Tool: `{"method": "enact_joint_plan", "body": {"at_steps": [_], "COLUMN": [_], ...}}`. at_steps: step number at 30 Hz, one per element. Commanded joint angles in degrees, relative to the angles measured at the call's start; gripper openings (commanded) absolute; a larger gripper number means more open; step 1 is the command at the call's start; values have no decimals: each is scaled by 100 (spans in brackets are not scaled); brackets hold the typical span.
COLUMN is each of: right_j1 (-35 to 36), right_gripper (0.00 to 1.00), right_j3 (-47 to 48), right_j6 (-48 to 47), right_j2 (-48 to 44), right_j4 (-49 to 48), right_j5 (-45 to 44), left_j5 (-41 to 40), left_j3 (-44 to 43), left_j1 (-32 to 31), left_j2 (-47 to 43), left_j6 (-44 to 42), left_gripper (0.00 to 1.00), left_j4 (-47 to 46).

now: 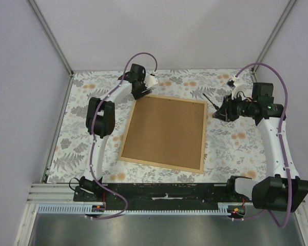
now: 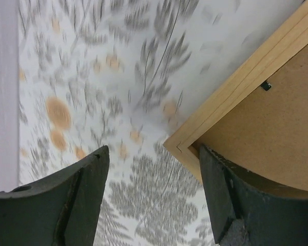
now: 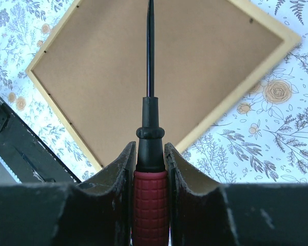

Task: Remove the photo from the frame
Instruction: Adjust the photo frame at the center of the board.

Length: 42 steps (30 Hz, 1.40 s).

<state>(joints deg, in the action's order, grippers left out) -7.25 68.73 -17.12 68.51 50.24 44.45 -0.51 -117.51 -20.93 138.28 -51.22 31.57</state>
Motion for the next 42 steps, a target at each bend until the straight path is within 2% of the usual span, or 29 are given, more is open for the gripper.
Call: {"method": "enact_joint_plan", "body": {"at_steps": [1,6,8,13,15,21,26,42], "right_j1": [-23,-23,-23,-23,-22,-23,-23,-23], "right_gripper": [0,0,0,0,0,0,0,0], "right_j3": [-70,-96,-114,-149,-158,-167,-176,-202], "right_j6": [60,78,78,87,95,104,113,113], "right_j2": [-4,48,48,75,92,57,57,-22], "right_j4": [-216,-225,-234,-251,-251,-251,-251,-251], "right_j5": [275,336,389,433,468,591,635,732], "left_j5": [-459,24,471,755,772,737,1115,860], "left_j3": [1009,1599,1723,1890,1942,2382,2470,2312], "left_j1": [449,669,756,1090,1170,1179,1196,1214], "left_j2": [-142,-880,-1205,-1970,-2155,-2341,-2042,-1514], "left_j6": [743,1631,2140,3678,3978,4059,4225,4454], "left_gripper": [76,75,76,83,84,86,81,67], "left_j4": [1421,1553,1536,1045,1053,1097,1070,1080]}}
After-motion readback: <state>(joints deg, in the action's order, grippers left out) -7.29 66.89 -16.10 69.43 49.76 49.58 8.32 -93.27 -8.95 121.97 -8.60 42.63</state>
